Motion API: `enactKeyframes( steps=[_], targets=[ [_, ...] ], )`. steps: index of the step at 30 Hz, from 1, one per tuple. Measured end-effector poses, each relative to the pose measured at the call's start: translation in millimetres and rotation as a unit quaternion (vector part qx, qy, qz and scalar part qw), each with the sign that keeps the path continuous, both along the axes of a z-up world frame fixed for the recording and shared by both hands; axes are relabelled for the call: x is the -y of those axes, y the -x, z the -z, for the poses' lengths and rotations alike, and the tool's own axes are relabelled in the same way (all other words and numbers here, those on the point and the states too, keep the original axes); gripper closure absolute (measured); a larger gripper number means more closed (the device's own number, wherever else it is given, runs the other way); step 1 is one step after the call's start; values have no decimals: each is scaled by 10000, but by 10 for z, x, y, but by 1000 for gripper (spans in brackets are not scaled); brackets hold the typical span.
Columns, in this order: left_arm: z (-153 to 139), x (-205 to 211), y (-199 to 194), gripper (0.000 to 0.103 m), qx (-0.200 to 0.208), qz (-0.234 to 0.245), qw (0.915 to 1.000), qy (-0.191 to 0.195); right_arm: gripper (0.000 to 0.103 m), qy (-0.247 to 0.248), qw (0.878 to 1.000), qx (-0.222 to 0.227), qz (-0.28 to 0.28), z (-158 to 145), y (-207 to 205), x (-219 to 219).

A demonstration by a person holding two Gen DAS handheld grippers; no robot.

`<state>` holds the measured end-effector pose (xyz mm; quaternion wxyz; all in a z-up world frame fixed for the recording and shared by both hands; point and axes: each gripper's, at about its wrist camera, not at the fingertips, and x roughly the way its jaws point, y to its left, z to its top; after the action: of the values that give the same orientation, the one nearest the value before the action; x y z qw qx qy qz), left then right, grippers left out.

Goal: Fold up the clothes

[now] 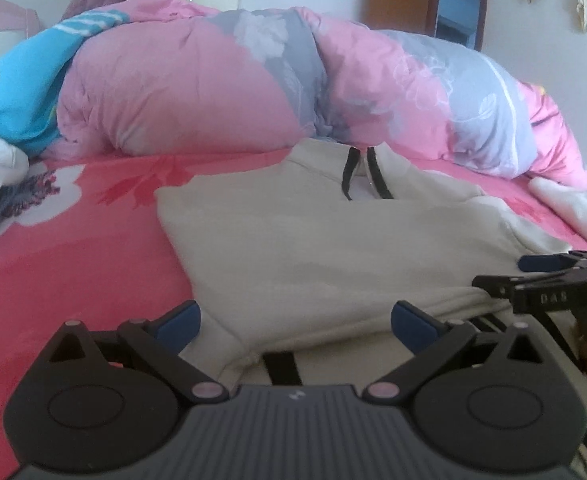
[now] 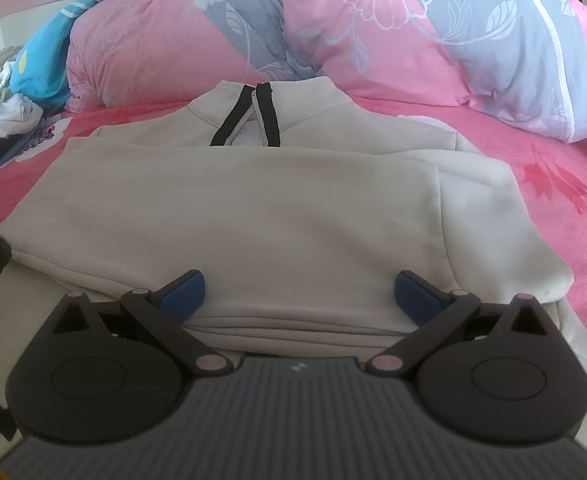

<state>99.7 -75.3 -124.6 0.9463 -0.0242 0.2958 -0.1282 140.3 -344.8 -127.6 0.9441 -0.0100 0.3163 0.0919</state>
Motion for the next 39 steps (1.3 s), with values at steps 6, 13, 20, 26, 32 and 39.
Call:
enactKeyframes(
  steps=[6,13,20,26,32,39],
  targets=[
    [146,-67,-74,1,-293,-103,9994,162,13,-248,9984,493,-110,-303,154,-46],
    [175,-127,-51,1,-264,-92,9990,353,68,114,9996,173,-210,-282,54,-228],
    [177,-124,-58,0,-268,-98,9989,376,100,-315,9962,-72,804,-124,-35,384],
    [34,-126,-6,1,48,-193,9991,387,96,-655,9934,71,944,-293,-100,565],
    [-58,109,-28,1,470,281,9985,73,96,-381,9969,23,681,-286,-421,376],
    [127,161,-184,3,-104,436,9990,78,98,292,9966,-149,755,-95,-738,282]
  ],
)
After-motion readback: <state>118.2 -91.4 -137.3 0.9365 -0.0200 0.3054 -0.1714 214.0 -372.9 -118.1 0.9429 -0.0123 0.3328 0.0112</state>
